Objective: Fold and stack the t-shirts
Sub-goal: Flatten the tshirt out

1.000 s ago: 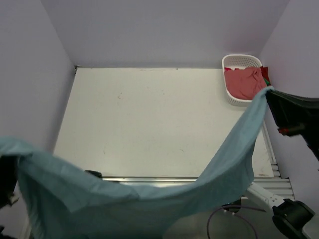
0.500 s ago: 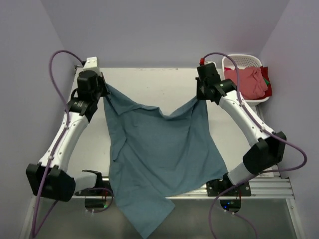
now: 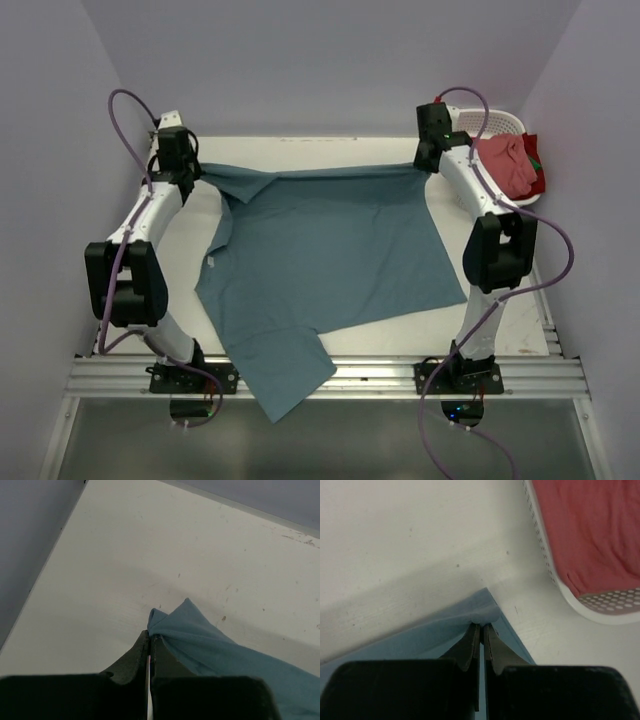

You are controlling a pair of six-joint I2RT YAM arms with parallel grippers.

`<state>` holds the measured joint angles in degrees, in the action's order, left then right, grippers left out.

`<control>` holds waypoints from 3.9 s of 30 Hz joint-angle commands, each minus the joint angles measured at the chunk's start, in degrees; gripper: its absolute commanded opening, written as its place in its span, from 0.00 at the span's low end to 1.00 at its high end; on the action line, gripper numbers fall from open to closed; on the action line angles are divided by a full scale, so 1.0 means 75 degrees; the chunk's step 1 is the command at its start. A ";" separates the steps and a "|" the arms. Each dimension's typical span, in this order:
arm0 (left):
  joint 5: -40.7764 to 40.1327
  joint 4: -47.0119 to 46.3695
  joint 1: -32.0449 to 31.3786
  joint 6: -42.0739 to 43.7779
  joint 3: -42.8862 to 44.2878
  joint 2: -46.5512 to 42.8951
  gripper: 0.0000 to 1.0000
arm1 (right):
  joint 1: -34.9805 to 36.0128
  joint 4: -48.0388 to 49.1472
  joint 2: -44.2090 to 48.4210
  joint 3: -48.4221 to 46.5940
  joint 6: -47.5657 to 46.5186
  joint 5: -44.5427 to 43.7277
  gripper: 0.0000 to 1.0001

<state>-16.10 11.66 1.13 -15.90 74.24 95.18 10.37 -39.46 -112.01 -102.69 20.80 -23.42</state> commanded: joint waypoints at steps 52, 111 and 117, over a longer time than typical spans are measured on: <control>0.0916 -0.0348 -0.0619 -0.1618 -0.0594 0.2098 0.00 | -0.0117 0.0834 -0.1012 0.0780 0.0098 0.2279 0.00; 0.2709 0.2780 -0.1555 -0.1652 -0.2369 -0.2341 0.99 | -0.0375 0.1067 0.4620 0.4527 0.0579 0.1587 0.85; 0.2382 0.4174 -0.2960 -0.2250 -0.3335 -0.3771 1.00 | -0.0363 0.0130 0.5324 0.4891 0.0602 0.1669 0.85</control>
<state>2.83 37.21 -16.12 -28.86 48.47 75.20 7.60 -34.02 -75.72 -66.30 24.56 -10.50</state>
